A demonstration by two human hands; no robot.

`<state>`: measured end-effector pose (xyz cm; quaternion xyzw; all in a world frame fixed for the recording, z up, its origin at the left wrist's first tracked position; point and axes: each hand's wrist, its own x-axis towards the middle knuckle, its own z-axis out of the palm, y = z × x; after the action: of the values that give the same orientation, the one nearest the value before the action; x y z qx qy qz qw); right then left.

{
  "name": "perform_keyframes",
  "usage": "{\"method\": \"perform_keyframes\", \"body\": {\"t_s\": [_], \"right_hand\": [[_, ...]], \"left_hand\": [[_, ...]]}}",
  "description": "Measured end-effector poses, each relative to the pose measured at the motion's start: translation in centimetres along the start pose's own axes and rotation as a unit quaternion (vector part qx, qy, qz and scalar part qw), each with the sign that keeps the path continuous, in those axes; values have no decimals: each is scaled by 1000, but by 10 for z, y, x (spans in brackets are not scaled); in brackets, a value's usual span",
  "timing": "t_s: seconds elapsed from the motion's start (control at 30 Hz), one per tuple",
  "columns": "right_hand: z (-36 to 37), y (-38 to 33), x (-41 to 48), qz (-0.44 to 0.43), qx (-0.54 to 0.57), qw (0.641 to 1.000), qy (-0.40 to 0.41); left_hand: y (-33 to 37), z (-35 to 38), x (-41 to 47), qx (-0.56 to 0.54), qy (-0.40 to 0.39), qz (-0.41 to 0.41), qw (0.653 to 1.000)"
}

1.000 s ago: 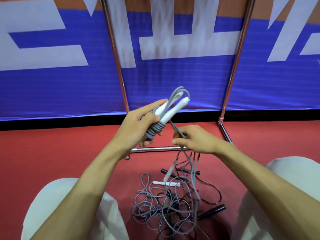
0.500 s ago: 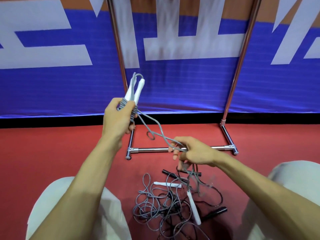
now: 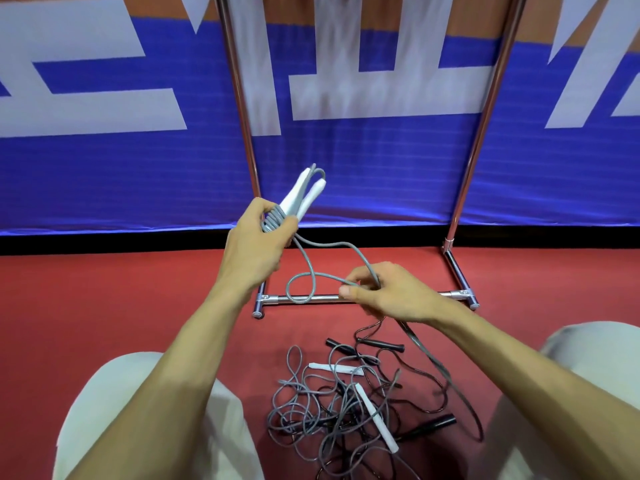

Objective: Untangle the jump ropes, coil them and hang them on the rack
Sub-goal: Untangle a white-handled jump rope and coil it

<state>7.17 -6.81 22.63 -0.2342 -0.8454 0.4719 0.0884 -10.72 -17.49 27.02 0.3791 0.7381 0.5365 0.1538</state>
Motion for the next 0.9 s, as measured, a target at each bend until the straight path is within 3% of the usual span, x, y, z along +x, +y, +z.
{"method": "perform_keyframes", "body": {"t_s": [0.07, 0.17, 0.33, 0.5, 0.7, 0.9], "right_hand": [[0, 1, 0, 29, 15, 999, -31], [1, -1, 2, 60, 124, 988, -62], [-6, 0, -1, 39, 205, 966, -153], [-7, 2, 3, 50, 307, 948, -71], [5, -9, 6, -6, 136, 990, -21], [32, -7, 13, -5, 195, 980, 44]], "left_hand": [[3, 4, -3, -16, -28, -5, 999], [9, 12, -11, -19, -83, 6, 996], [16, 14, -15, -12, -123, -1, 992], [18, 8, -16, 17, -144, -7, 989], [18, 10, -18, 45, -160, 7, 986], [21, 17, -20, 25, -141, 4, 990]]}}
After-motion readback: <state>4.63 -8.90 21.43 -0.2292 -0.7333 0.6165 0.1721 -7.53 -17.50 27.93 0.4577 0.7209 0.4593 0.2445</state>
